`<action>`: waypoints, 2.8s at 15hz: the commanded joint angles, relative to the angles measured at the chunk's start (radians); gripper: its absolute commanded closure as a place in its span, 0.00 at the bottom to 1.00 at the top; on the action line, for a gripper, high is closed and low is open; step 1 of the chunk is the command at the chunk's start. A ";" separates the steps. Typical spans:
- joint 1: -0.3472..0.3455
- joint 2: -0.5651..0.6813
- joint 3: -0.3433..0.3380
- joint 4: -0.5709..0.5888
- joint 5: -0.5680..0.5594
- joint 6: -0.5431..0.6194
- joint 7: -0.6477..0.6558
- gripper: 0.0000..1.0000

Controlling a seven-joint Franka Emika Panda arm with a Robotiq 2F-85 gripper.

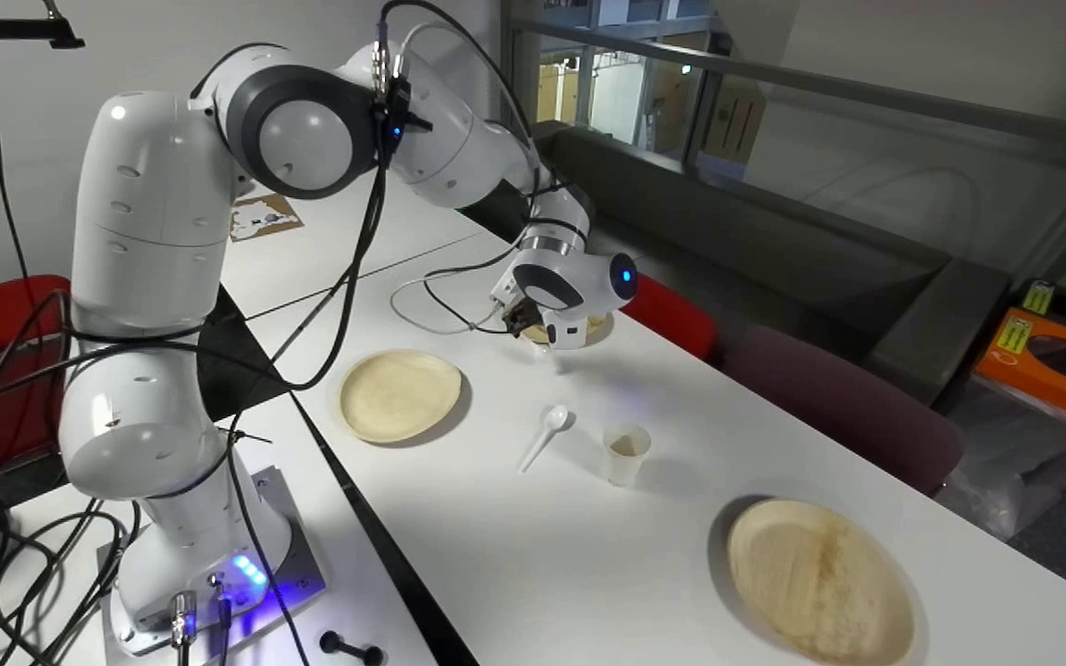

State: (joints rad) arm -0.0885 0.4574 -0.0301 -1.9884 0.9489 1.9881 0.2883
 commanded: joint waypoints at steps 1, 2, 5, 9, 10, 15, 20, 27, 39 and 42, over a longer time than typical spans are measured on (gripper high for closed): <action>-0.059 0.087 -0.006 0.101 -0.009 -0.212 -0.130 1.00; -0.074 0.109 -0.010 0.125 -0.006 -0.269 -0.155 1.00; -0.115 0.169 -0.022 0.188 0.018 -0.416 -0.203 1.00; -0.155 0.237 -0.052 0.258 0.053 -0.536 -0.161 1.00; -0.161 0.251 -0.064 0.264 0.067 -0.550 -0.131 1.00; -0.178 0.306 -0.107 0.278 0.144 -0.575 0.003 1.00; -0.167 0.320 -0.058 0.200 0.338 -0.590 -0.097 1.00; -0.080 0.317 -0.040 0.058 0.477 -0.564 -0.250 1.00; -0.029 0.123 -0.165 0.030 0.370 -0.446 -0.225 0.13; -0.032 0.046 -0.202 0.116 0.233 -0.427 -0.170 0.00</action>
State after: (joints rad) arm -0.1312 0.6222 -0.1978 -1.8939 1.2927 1.5190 0.0527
